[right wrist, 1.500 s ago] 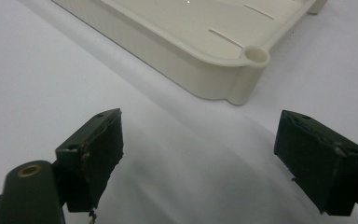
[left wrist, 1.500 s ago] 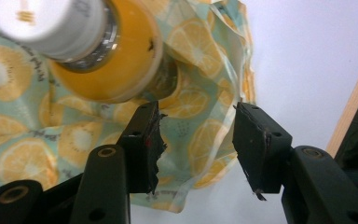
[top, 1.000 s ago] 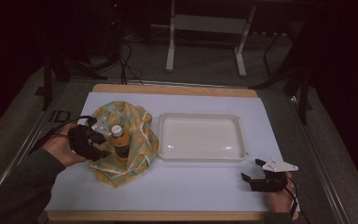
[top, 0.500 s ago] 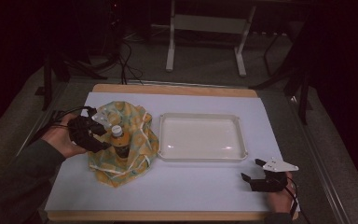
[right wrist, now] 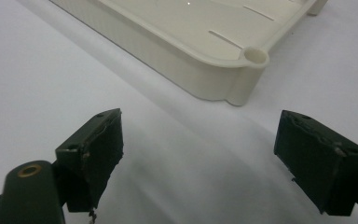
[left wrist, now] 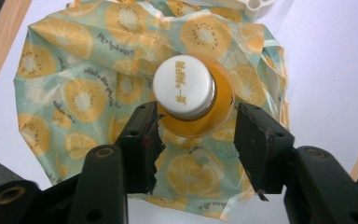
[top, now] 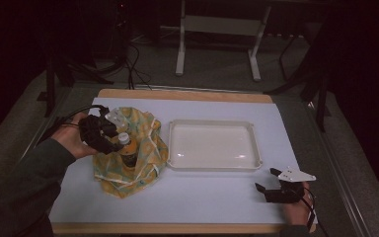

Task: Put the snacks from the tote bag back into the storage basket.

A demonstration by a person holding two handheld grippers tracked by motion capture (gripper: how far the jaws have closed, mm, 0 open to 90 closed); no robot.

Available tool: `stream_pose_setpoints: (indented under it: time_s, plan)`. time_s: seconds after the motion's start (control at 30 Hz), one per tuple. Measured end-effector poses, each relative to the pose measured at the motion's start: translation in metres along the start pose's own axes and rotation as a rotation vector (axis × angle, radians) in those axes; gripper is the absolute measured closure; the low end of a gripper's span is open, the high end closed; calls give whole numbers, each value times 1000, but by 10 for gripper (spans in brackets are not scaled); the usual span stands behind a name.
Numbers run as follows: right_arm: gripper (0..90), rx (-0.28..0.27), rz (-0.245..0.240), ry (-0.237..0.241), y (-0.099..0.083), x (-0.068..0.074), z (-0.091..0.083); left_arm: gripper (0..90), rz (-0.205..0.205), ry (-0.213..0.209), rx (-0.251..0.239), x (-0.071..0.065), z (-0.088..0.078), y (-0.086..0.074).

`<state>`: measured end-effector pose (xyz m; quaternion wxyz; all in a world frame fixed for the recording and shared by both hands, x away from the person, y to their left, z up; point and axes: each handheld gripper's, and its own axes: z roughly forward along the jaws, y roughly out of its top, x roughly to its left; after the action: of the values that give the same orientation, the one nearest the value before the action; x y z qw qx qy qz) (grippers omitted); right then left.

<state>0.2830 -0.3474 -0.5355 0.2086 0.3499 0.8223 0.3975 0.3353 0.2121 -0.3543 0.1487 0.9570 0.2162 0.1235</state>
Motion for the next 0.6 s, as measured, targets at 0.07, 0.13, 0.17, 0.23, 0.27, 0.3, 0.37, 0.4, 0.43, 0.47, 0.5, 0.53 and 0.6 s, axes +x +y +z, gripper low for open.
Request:
stream_pose_setpoints:
  time_s: [0.07, 0.13, 0.17, 0.23, 0.27, 0.3, 0.37, 0.4, 0.43, 0.47, 0.5, 0.53, 0.6]
  plan:
    - [151, 0, 0, 0, 0, 0, 0, 511, 0, 2, 9, 1, 1, 3]
    - [151, -2, 0, 2, 0, 0, 0, 510, -1, 1, 11, 2, 1, 4]
    - [151, -1, 1, 1, 0, 0, 0, 507, 0, -1, 11, 3, 2, 6]
    - [152, -1, 0, 1, 0, 0, 0, 502, -4, -4, 15, 4, 3, 7]
    - [151, -1, -1, 1, 0, 0, 0, 498, -2, -11, 21, 5, 4, 8]
    - [151, -1, -1, 1, 0, 0, 0, 492, -8, -13, 24, 6, 6, 9]
    - [151, -1, -1, 1, 0, 0, 0, 492, -5, -17, 35, 7, 8, 10]
    - [151, -1, -1, 0, 0, 0, 0, 495, -10, -24, 32, 8, 9, 10]
    - [152, -1, -2, 0, 0, 0, 0, 497, -8, -27, 36, 8, 10, 11]
    - [152, -1, -2, 0, 0, 0, 0, 499, -8, -27, 36, 8, 10, 11]
    - [151, -1, -2, 1, 0, 0, 0, 499, -8, -27, 36, 8, 10, 11]
    - [152, -1, -1, 0, 0, 0, 0, 500, -8, -39, 42, 10, 14, 13]
    - [151, -1, -1, 0, 0, 0, 0, 500, -9, -44, 48, 11, 16, 14]
